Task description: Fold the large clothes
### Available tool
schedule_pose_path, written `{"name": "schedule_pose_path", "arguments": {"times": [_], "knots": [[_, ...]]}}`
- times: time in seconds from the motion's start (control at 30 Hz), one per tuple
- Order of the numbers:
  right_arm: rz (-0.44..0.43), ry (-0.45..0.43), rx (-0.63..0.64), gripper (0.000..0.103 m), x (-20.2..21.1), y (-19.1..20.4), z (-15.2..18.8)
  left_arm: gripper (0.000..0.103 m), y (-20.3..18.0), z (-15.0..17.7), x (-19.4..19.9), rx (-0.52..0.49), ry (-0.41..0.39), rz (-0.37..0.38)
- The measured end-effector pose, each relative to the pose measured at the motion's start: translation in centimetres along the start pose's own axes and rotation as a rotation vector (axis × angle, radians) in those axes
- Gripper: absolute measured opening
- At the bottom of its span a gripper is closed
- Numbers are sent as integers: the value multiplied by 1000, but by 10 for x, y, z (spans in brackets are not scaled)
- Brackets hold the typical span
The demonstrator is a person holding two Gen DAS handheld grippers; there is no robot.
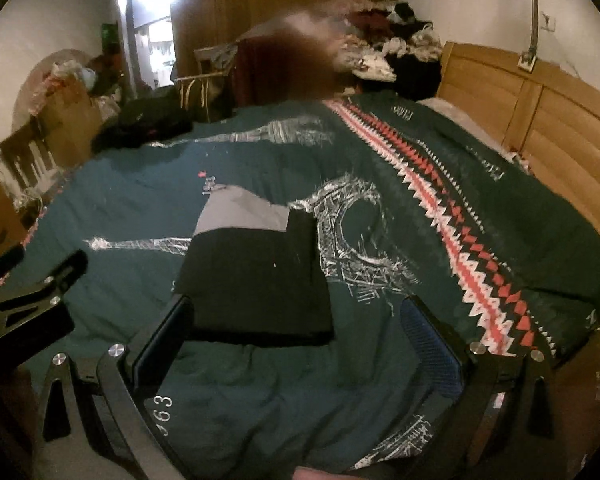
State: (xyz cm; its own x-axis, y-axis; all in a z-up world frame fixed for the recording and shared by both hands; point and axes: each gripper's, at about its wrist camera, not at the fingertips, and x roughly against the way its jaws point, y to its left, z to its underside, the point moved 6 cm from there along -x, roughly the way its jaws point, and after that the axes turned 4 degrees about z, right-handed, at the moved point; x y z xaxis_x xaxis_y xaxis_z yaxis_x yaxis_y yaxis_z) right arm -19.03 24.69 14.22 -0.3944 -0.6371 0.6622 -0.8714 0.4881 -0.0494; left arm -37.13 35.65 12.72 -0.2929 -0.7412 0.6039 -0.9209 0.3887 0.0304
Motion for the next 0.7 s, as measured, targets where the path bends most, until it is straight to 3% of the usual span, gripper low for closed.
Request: {"name": "schedule_pose_path", "arguments": {"times": [0.3, 0.7], "knots": [[20, -30, -6, 103, 37, 10, 6, 103, -8, 10, 20, 0, -16, 53], [33, -23, -3, 103, 48, 4, 18, 103, -25, 16, 28, -46, -23, 75]]}}
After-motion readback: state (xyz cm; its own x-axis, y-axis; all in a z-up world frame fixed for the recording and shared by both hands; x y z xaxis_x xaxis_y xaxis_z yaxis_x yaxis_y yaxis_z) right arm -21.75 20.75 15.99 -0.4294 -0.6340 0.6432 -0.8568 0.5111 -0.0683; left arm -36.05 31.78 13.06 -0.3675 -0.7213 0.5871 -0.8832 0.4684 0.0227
